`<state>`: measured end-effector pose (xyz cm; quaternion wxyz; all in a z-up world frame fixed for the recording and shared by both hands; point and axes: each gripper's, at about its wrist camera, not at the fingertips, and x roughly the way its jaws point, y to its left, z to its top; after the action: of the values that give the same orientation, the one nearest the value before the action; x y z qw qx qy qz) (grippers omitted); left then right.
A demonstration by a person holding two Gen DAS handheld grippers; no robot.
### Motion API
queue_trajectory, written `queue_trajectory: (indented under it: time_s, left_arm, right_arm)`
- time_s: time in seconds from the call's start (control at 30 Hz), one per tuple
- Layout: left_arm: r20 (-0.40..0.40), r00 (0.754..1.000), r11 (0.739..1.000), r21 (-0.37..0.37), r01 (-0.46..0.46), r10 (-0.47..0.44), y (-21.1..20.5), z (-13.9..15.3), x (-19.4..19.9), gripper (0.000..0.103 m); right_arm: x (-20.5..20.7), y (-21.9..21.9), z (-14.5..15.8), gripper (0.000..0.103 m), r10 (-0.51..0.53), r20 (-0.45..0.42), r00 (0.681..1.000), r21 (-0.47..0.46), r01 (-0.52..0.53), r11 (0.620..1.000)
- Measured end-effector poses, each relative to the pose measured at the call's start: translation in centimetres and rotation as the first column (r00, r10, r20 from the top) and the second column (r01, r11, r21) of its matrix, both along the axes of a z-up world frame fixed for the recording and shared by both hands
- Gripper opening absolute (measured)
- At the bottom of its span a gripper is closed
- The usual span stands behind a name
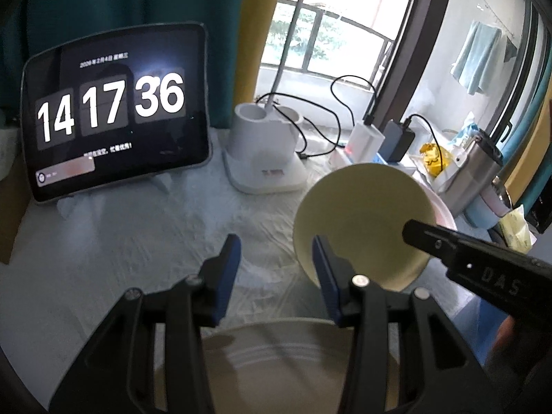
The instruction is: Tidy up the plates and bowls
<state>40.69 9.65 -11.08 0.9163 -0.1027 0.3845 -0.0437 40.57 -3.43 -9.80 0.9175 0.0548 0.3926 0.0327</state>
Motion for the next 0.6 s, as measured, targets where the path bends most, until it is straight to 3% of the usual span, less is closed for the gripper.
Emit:
queue_trajectory:
  time_s: [0.37, 0.6]
  left_arm:
    - [-0.041, 0.999, 1.0, -0.025, -0.001, 0.0, 0.2, -1.7, 1.4, 0.045]
    - [-0.056, 0.998, 0.999, -0.033, 0.029, -0.031, -0.6, -1.7, 1.9, 0.045]
  right_arm:
    - [1.6, -0.5, -1.5, 0.032, -0.062, -0.04, 0.997, 0.005, 0.062, 0.998]
    - [2.4, -1.9, -1.6, 0.02, -0.053, -0.072, 0.996, 0.071, 0.058, 0.996]
